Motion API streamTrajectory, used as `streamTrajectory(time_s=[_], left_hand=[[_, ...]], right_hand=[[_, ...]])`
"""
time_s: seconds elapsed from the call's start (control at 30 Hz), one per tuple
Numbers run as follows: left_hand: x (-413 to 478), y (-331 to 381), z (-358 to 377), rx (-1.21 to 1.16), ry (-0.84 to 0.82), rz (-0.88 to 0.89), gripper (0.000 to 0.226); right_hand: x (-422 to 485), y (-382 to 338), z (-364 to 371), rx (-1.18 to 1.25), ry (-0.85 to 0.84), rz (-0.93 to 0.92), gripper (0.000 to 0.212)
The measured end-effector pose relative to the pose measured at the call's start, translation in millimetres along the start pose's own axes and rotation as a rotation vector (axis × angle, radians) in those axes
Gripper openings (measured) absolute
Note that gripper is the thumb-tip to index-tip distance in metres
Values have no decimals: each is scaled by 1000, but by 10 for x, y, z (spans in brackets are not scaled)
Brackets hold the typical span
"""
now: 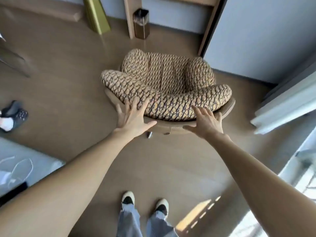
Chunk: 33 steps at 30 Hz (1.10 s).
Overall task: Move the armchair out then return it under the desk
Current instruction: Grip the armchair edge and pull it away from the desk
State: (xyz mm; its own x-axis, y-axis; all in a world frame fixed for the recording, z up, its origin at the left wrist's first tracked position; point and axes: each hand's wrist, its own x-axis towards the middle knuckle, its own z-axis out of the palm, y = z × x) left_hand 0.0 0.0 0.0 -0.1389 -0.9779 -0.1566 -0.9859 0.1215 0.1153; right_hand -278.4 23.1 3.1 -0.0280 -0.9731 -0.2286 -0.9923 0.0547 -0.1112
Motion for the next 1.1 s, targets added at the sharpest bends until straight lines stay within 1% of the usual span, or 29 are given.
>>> streamTrajectory(time_s=[0.03,0.17,0.3,0.43,0.53,0.6,0.67,0.77,0.87,1.1], left_hand=[[-4,16,78,12,-41,6,96],[29,46,471,44,-56,43,94],[178,87,715,67,-74,87,90],[342,108,918,85,-60,152,78],[503,112,1065,101,-129,178,70],[607,88,1121,123,-150,212,68],[728,38,1164,108,-131,234,65],[819,9,1220,99,-61,221,66],[815,31,1284,101,-9,202,64],[972,20,1224,125,-2,194,63]], right_hand=[[29,12,74,-16,-22,-3,100],[145,60,421,-27,-63,-7,98],[320,66,715,-52,-56,-39,84],[450,138,974,-62,-32,-72,71],[562,204,1154,-101,-1,-98,69],[640,251,1227,-123,12,-107,60],[738,301,1268,-69,62,-78,49],[812,274,1308,1,140,3,47],[831,200,1380,-37,207,52,40],[1016,142,1322,-77,245,95,27]])
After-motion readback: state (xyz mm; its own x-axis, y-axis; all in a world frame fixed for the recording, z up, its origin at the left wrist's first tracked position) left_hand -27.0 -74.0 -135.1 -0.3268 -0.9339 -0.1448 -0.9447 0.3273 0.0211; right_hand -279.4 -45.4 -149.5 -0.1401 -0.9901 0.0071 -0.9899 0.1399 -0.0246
